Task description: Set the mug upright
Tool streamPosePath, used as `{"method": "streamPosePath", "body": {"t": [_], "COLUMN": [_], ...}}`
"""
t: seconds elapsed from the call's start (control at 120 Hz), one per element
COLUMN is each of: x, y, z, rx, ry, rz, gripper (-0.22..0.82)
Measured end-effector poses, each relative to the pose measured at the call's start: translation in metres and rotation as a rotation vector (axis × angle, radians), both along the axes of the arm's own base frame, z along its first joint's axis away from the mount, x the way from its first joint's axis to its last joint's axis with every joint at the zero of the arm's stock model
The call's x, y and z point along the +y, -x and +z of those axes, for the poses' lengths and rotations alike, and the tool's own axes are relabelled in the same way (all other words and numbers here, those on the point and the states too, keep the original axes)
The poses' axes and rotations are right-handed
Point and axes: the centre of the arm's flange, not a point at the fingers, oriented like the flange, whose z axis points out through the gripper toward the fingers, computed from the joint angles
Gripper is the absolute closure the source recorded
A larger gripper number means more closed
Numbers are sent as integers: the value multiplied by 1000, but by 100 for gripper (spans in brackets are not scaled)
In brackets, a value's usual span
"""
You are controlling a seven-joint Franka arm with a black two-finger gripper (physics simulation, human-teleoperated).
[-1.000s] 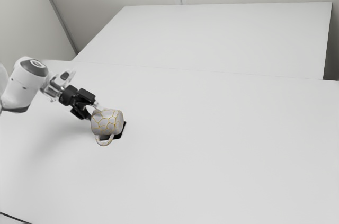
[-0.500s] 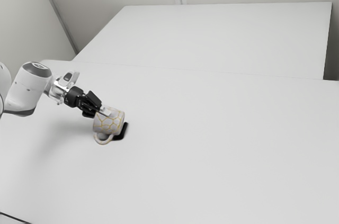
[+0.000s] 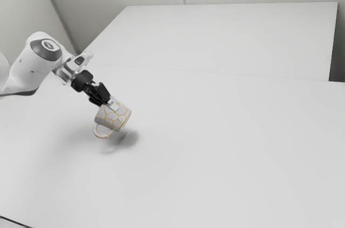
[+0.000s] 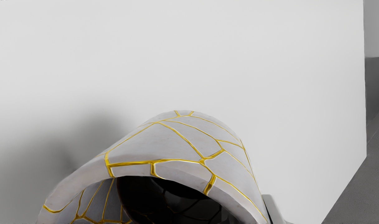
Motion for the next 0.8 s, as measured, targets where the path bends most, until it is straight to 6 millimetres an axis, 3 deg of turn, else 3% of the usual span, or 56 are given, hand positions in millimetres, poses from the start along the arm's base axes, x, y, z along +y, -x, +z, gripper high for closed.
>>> {"method": "streamPosePath", "body": {"t": [0.225, 0.55, 0.642, 0.8], "x": [-64, -140, -143, -119], "y": [12, 21, 24, 24], "z": [16, 8, 4, -3], "rx": [-117, -313, -348, -382], "ry": [-312, -622, -676, -744], "rz": [-171, -405, -433, -411], "gripper": [78, 79, 79, 79]}}
